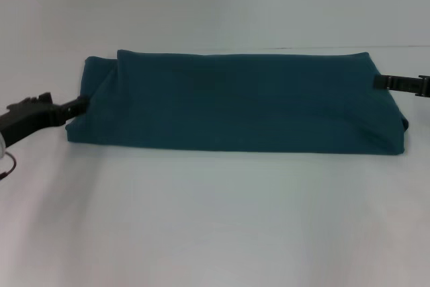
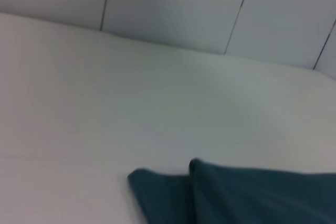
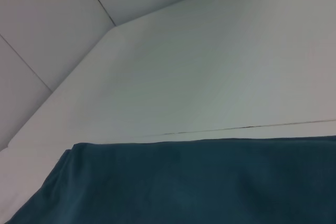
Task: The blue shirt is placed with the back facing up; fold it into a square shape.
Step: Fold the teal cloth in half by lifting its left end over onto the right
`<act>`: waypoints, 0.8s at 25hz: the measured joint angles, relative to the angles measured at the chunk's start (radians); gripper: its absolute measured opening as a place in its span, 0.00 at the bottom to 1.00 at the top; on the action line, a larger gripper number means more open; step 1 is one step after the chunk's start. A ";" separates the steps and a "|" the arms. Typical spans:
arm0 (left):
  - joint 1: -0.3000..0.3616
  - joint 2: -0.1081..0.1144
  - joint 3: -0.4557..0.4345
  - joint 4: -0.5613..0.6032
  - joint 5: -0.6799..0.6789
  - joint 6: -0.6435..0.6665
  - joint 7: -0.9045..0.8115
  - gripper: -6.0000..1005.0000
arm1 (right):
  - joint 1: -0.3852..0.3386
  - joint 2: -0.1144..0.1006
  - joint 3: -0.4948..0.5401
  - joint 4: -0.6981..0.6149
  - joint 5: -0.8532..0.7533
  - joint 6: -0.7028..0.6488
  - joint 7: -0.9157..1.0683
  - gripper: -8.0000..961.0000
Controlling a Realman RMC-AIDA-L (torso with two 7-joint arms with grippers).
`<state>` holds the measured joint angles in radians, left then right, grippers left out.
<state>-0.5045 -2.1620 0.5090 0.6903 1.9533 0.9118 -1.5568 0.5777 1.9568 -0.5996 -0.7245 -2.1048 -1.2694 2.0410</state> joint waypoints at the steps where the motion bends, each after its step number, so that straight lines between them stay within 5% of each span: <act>1: 0.006 0.000 0.000 0.001 0.004 0.001 0.001 0.90 | 0.000 -0.001 0.000 0.000 0.000 0.000 0.003 0.86; 20: 0.034 -0.007 0.036 -0.032 0.070 0.014 0.142 0.90 | -0.003 0.003 0.001 0.011 0.000 0.010 0.007 0.86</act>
<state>-0.4702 -2.1691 0.5450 0.6582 2.0231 0.9263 -1.4144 0.5749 1.9598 -0.5981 -0.7131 -2.1046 -1.2592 2.0478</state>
